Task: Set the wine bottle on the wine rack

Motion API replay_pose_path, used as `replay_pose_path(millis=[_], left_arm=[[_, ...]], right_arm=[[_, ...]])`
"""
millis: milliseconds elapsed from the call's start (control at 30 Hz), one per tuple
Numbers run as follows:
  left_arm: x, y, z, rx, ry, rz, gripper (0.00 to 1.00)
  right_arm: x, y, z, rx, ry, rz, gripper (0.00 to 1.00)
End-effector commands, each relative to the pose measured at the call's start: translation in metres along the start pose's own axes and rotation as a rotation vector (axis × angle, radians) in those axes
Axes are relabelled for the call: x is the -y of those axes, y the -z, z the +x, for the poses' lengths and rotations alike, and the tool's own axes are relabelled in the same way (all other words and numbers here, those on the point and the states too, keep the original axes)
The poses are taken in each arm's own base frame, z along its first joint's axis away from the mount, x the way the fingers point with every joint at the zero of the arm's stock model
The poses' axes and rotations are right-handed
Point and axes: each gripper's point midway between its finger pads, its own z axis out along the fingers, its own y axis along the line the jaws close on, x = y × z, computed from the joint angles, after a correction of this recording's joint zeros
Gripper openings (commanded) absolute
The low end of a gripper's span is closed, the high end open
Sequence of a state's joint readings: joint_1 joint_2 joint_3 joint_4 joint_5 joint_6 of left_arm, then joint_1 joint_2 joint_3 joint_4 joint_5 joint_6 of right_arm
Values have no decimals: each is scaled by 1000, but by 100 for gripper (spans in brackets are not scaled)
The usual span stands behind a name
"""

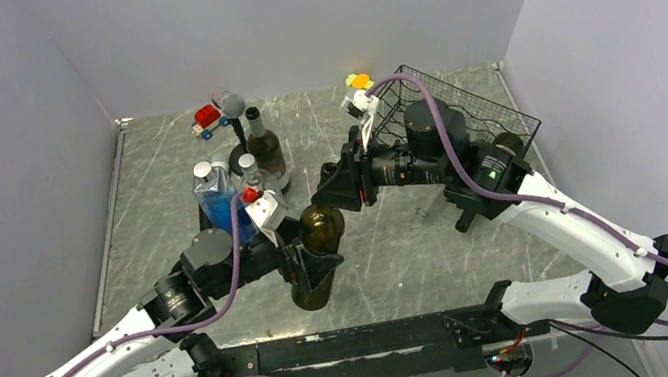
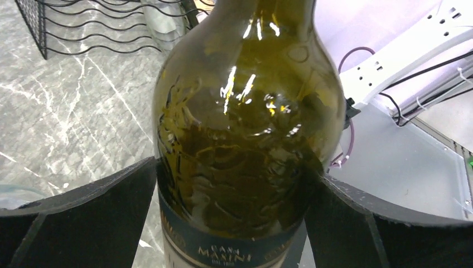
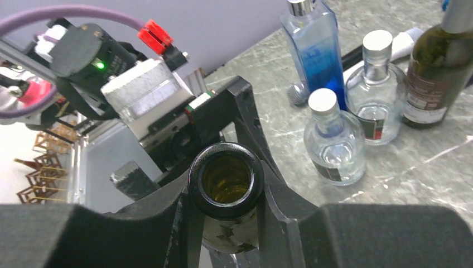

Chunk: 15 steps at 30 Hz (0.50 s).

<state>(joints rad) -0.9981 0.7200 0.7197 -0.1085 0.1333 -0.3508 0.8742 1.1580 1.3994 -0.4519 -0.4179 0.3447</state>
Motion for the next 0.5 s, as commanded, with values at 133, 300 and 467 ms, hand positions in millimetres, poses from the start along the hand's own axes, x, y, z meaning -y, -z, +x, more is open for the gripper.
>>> replay_pose_path(millis=[133, 300, 467], left_arm=[[4, -8, 4, -6, -7, 37, 99], [4, -2, 10, -33, -24, 42, 99], [7, 11, 11, -70, -85, 58, 99]], right_arm=[[-61, 31, -66, 253, 41, -217, 0], [-63, 36, -66, 263, 47, -217, 0], [-62, 39, -67, 273, 50, -207, 0]])
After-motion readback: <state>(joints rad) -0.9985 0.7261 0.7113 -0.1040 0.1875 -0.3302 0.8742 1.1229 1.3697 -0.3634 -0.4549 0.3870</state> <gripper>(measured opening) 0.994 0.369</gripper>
